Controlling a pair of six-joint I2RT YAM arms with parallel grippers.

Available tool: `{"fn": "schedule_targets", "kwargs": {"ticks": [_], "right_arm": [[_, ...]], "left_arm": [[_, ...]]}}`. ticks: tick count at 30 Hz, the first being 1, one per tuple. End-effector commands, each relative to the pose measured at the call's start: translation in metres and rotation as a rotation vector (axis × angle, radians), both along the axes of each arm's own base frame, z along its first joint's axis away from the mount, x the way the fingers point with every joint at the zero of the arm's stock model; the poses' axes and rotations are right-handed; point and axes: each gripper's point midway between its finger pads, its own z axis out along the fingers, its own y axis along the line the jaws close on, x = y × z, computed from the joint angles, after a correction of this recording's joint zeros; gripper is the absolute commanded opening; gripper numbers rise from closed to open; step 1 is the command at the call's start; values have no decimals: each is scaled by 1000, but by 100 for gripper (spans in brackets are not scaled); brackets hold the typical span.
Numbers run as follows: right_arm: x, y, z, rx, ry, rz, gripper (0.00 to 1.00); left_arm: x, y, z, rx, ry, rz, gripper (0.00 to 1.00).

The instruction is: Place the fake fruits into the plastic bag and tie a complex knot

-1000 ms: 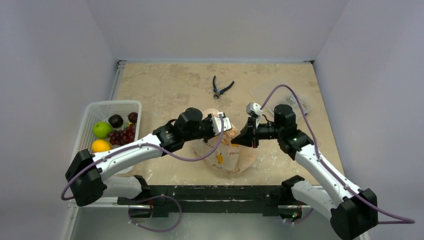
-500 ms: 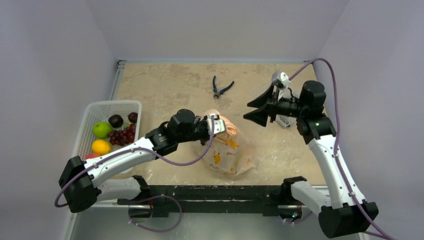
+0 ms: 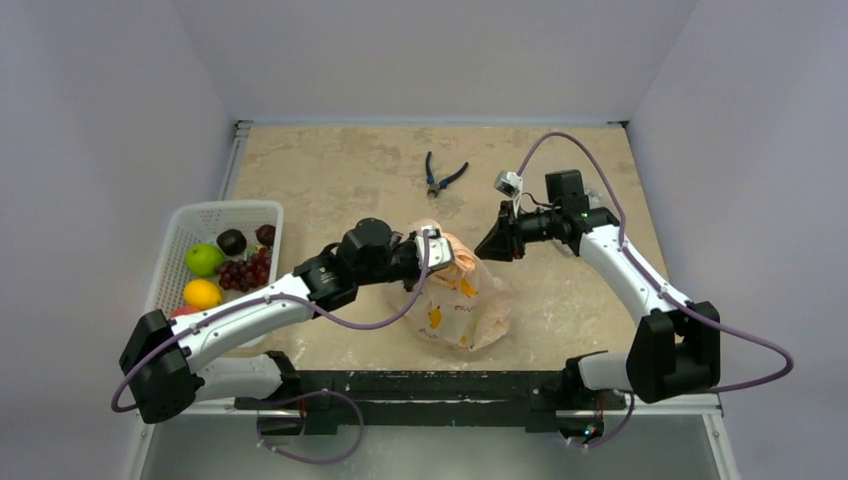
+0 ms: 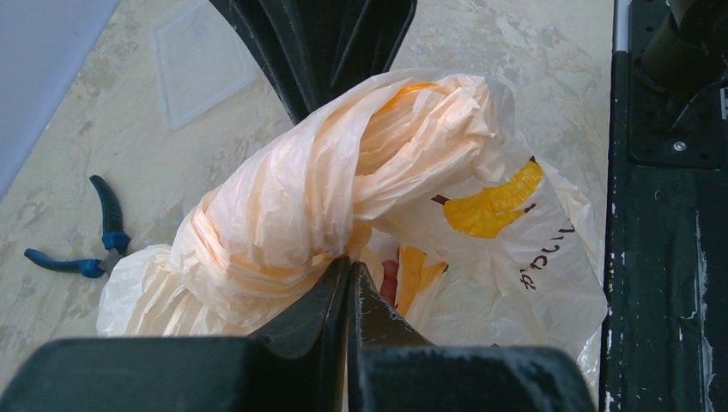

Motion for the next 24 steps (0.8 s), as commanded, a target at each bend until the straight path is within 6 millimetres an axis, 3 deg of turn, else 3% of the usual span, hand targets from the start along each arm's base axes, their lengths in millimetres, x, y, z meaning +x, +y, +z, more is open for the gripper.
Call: {"fn": "schedule_targets", "kwargs": {"ticks": [1,5,13,24], "right_arm": [[-22,19,18,75,-73,146,21],[-34,30,13,72,-75,190,31],[-33,36,18,113,-56,199,37],[-50,39,35,160,-58,264,46]], "left_arm": [[7,-9,14,-48,-6,30,0],[12,-8,18,-64,0,60,0],[-10,-19,30,-138,7,-65,0],[-11,-32,20,-117,-22,-134,0]]}}
